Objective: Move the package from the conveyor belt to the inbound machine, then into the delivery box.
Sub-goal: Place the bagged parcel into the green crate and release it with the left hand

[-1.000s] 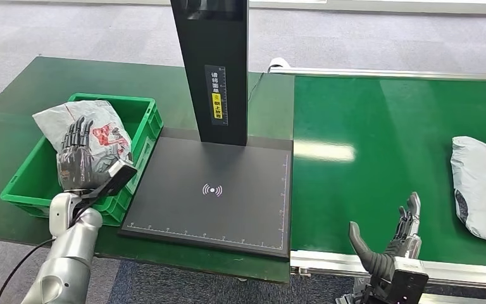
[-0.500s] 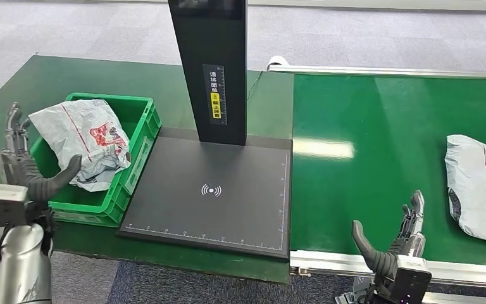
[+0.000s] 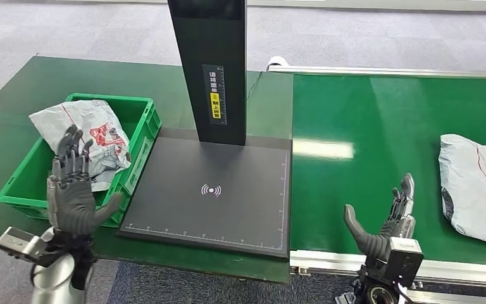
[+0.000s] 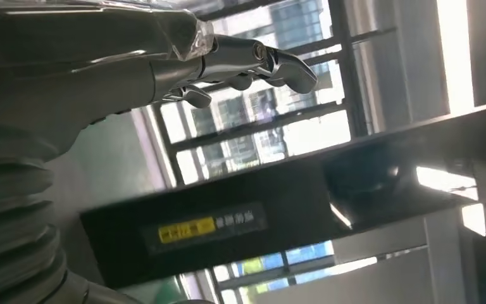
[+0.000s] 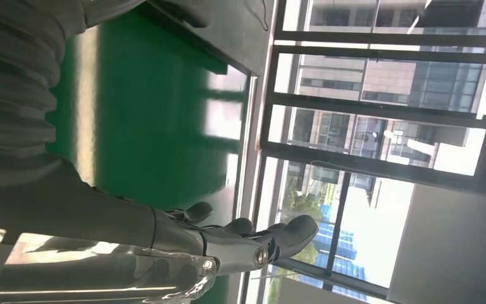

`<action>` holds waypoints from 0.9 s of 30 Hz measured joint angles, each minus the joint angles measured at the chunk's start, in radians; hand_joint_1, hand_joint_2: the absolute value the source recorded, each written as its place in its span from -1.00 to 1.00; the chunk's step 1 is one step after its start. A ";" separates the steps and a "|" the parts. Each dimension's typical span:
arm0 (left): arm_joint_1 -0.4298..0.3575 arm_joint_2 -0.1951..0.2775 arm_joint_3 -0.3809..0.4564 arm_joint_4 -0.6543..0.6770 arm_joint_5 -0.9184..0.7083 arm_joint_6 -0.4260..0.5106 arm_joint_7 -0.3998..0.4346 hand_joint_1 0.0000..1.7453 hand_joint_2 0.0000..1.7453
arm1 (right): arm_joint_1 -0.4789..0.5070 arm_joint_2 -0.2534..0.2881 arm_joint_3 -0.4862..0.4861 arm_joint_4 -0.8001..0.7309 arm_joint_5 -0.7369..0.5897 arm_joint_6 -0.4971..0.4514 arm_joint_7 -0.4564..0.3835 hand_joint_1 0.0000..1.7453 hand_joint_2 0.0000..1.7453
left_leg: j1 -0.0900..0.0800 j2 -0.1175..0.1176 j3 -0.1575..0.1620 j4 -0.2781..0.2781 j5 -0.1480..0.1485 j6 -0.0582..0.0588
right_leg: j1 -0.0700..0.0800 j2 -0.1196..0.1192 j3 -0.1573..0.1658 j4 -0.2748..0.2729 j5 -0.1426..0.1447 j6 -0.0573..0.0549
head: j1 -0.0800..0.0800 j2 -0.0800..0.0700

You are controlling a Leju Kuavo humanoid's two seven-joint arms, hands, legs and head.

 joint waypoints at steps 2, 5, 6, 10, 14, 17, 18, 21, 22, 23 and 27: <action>0.010 -0.032 -0.054 0.059 0.037 0.007 0.000 -1.00 1.00 | -0.003 0.001 0.031 0.004 -0.014 -0.004 0.000 -1.00 1.00 | 0.000 0.000 0.000 0.000 0.000 0.000 | 0.000 0.000 0.000 0.000 0.000 0.000 | 0.000 0.000; 0.016 -0.072 -0.100 0.169 0.076 -0.004 0.001 -1.00 1.00 | -0.004 0.003 0.069 0.012 -0.050 0.010 0.000 -1.00 1.00 | 0.000 0.000 -0.001 0.000 0.000 0.000 | 0.000 0.000 -0.001 0.000 0.000 0.000 | 0.000 0.000; 0.017 -0.082 -0.106 0.205 0.088 -0.010 0.001 -1.00 1.00 | -0.004 0.003 0.077 0.017 -0.059 0.018 0.000 -1.00 1.00 | 0.000 0.000 -0.001 0.000 0.000 0.000 | 0.000 0.000 -0.001 0.000 0.000 0.000 | 0.000 0.000; 0.023 -0.108 -0.110 0.312 0.129 -0.051 0.001 -1.00 1.00 | 0.002 0.007 0.091 0.040 -0.082 0.057 0.000 -1.00 1.00 | 0.000 0.000 -0.001 0.000 -0.001 0.000 | 0.000 0.000 -0.002 0.000 0.000 0.000 | 0.000 0.000; 0.047 -0.126 -0.101 0.347 0.147 -0.076 0.001 -1.00 1.00 | 0.029 0.009 0.099 0.054 -0.092 0.095 0.000 -1.00 1.00 | 0.000 0.000 -0.002 0.000 -0.001 0.000 | 0.000 0.000 -0.002 0.000 -0.001 0.000 | 0.000 0.000; 0.063 -0.132 -0.094 0.356 0.137 -0.075 0.001 -1.00 1.00 | 0.045 0.009 0.100 0.058 -0.101 0.114 0.000 -1.00 1.00 | 0.000 0.000 -0.002 0.000 -0.001 0.000 | 0.000 0.000 -0.002 0.000 -0.001 0.000 | 0.000 0.000; 0.065 -0.133 -0.092 0.358 0.131 -0.073 0.001 -1.00 1.00 | 0.049 0.009 0.100 0.059 -0.102 0.119 0.000 -1.00 1.00 | 0.000 0.000 -0.002 0.000 -0.001 0.000 | 0.000 0.000 -0.002 0.000 -0.001 0.000 | 0.000 0.000; 0.069 -0.134 -0.086 0.364 0.125 -0.077 0.001 -1.00 1.00 | 0.059 0.009 0.101 0.061 -0.100 0.131 0.000 -1.00 1.00 | 0.000 0.000 -0.002 0.000 -0.001 0.000 | 0.000 0.000 -0.002 0.000 -0.001 0.000 | 0.000 0.000; 0.070 -0.134 -0.084 0.366 0.124 -0.081 0.001 -1.00 1.00 | 0.061 0.009 0.101 0.061 -0.098 0.134 0.000 -1.00 1.00 | 0.000 0.000 -0.002 0.000 -0.001 0.000 | 0.000 0.000 -0.002 0.000 -0.001 0.000 | 0.000 0.000; 0.071 -0.135 -0.083 0.366 0.122 -0.085 0.001 -1.00 1.00 | 0.063 0.009 0.102 0.061 -0.097 0.137 0.000 -1.00 1.00 | 0.000 0.000 -0.002 0.000 -0.001 0.000 | 0.000 0.000 -0.002 0.000 -0.001 0.000 | 0.000 0.000; 0.082 -0.137 -0.083 0.367 0.109 -0.089 0.001 -1.00 1.00 | 0.067 0.009 0.107 0.063 -0.089 0.153 0.000 -1.00 1.00 | 0.000 0.000 -0.002 0.000 -0.001 0.000 | 0.000 0.000 -0.002 0.000 -0.001 0.000 | 0.000 0.000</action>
